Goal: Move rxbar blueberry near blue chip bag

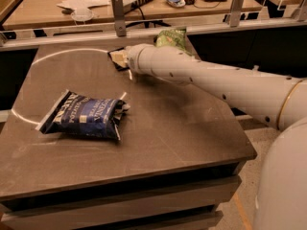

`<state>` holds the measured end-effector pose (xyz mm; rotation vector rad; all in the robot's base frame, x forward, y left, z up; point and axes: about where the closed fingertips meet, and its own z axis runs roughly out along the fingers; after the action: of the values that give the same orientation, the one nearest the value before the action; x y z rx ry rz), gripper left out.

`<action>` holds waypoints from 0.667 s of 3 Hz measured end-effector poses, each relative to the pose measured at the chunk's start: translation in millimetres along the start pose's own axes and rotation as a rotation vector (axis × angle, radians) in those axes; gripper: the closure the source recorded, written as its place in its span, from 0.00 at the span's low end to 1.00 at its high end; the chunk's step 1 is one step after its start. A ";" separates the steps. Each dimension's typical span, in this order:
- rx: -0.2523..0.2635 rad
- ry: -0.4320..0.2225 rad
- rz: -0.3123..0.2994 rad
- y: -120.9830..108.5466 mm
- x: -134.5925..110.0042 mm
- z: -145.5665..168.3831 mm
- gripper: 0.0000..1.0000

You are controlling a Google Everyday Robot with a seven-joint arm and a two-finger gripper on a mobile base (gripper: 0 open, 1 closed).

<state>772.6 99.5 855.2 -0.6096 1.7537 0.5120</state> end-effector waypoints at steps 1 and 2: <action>-0.016 0.019 -0.004 0.5 0.8 2.7 0.80; -0.026 0.034 -0.006 1.4 1.2 4.9 0.83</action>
Offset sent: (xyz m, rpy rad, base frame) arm 0.0047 0.0021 -0.0028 -0.0322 0.0405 0.0349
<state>775.2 103.4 852.8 -0.6447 1.7792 0.5240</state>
